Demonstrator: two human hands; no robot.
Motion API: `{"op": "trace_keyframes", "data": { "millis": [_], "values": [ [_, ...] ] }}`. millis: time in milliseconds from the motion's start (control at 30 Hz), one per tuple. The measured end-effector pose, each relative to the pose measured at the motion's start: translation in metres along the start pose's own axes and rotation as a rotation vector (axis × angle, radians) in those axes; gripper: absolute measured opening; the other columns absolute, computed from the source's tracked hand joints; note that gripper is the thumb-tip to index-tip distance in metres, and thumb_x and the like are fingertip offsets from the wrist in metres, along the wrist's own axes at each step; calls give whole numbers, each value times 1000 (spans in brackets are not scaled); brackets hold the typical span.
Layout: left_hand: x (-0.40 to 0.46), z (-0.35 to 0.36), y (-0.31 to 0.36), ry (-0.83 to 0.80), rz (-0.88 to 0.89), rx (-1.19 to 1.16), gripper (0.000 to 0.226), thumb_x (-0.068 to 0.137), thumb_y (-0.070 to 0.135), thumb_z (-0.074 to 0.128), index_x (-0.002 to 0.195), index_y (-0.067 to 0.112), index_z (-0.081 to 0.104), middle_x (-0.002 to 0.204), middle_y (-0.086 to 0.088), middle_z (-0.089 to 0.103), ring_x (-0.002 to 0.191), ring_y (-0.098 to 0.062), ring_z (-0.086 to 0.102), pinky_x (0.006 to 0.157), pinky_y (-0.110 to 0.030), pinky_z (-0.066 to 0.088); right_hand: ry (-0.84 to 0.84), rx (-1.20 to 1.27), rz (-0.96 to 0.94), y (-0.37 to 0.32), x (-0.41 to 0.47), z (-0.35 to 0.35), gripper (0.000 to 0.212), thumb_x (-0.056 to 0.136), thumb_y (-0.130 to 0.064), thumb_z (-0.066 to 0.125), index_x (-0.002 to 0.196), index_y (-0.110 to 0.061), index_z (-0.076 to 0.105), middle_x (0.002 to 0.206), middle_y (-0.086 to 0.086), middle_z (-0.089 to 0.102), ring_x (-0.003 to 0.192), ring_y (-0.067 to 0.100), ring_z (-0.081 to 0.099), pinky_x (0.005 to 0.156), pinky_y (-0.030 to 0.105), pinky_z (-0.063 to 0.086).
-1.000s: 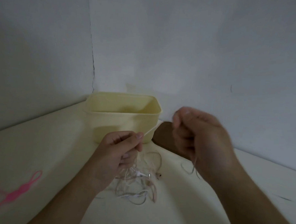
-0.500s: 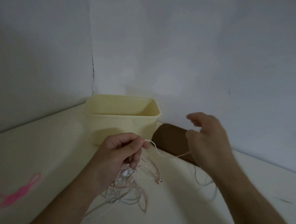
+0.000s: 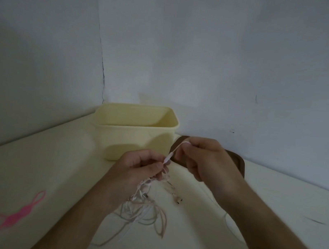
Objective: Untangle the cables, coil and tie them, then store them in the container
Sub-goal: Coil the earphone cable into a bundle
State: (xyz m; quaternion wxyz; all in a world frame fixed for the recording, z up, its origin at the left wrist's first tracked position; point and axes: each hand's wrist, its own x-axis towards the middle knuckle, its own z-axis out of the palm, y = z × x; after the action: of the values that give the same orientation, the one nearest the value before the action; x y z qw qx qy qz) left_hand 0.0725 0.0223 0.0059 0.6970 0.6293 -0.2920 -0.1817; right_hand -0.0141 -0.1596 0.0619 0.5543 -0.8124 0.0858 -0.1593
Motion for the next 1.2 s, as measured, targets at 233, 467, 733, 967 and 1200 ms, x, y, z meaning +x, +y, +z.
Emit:
{"op": "trace_keyframes", "data": {
  "millis": [233, 467, 733, 967, 1200],
  "values": [
    [-2, 5, 1, 61, -54, 129, 19, 94, 1, 72, 97, 17, 83, 94, -6, 82, 86, -17, 74, 80, -28, 55, 45, 324, -65, 0, 0, -6, 39, 113, -14, 45, 85, -7, 71, 65, 8, 29, 54, 14, 24, 48, 22, 22],
    [2, 2, -1, 111, -22, 157, 21, 97, 0, 68, 93, 14, 83, 87, -9, 81, 81, -15, 75, 76, -19, 55, 16, 524, -184, -6, 0, -7, 35, 113, -14, 40, 92, -5, 67, 93, 15, 66, 80, 30, 59, 63, 38, 45],
    [3, 2, -6, 122, -66, 160, 24, 96, -1, 68, 90, 18, 82, 89, -8, 81, 83, -21, 76, 79, -30, 56, -61, 610, -217, -9, -1, -9, 36, 114, -15, 36, 104, 0, 67, 105, 22, 68, 97, 40, 71, 82, 50, 56],
    [-2, 2, -7, -73, -44, 324, 24, 88, 7, 81, 100, 28, 80, 100, 0, 80, 95, -24, 72, 89, -36, 57, -65, 581, -166, -4, 0, -9, 35, 115, -16, 36, 114, 3, 66, 126, 32, 64, 120, 54, 64, 102, 64, 53],
    [2, 6, -12, 87, 28, 369, 18, 97, 18, 72, 91, 33, 80, 87, -3, 78, 70, -25, 70, 68, -32, 53, -86, 653, -250, -9, 0, -13, 36, 115, -19, 34, 117, -1, 64, 126, 24, 69, 119, 48, 67, 102, 56, 52]
  ]
}}
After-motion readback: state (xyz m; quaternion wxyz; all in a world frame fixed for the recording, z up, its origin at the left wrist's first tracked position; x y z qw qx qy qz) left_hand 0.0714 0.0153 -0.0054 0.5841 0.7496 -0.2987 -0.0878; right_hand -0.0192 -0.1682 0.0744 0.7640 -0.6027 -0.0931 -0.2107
